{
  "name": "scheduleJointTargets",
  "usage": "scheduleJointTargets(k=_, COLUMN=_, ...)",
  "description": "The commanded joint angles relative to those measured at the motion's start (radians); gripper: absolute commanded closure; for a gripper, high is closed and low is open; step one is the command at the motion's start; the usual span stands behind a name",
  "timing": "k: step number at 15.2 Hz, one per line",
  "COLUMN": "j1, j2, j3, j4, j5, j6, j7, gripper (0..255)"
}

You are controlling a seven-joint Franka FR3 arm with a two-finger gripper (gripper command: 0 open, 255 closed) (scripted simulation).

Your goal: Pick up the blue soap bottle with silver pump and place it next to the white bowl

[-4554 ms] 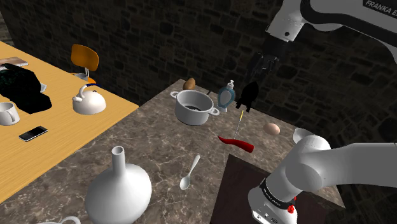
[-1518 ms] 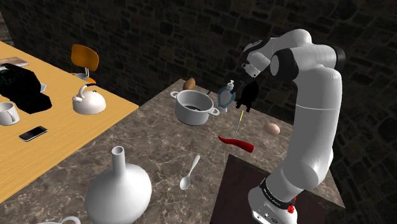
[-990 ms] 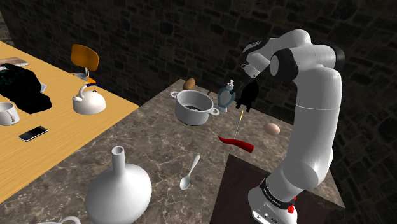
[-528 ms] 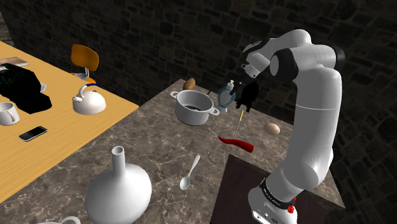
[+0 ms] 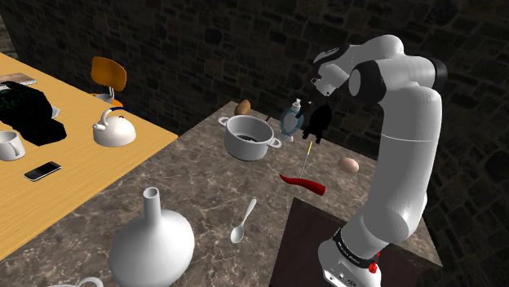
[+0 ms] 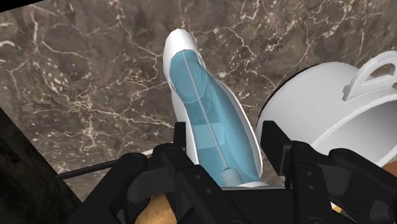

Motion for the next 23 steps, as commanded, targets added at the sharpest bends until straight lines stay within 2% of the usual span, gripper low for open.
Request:
scheduleJointTargets(k=1, j1=0.002, j2=-0.011, j3=-0.006, j4=0.011, j5=-0.011, j6=-0.016, j7=0.011, gripper=255)
scheduleJointTargets(k=23, j1=-0.006, j2=-0.085, j3=-0.042, j4=0.211, j5=-0.09, j6=-0.235, j7=0.137, gripper=255)
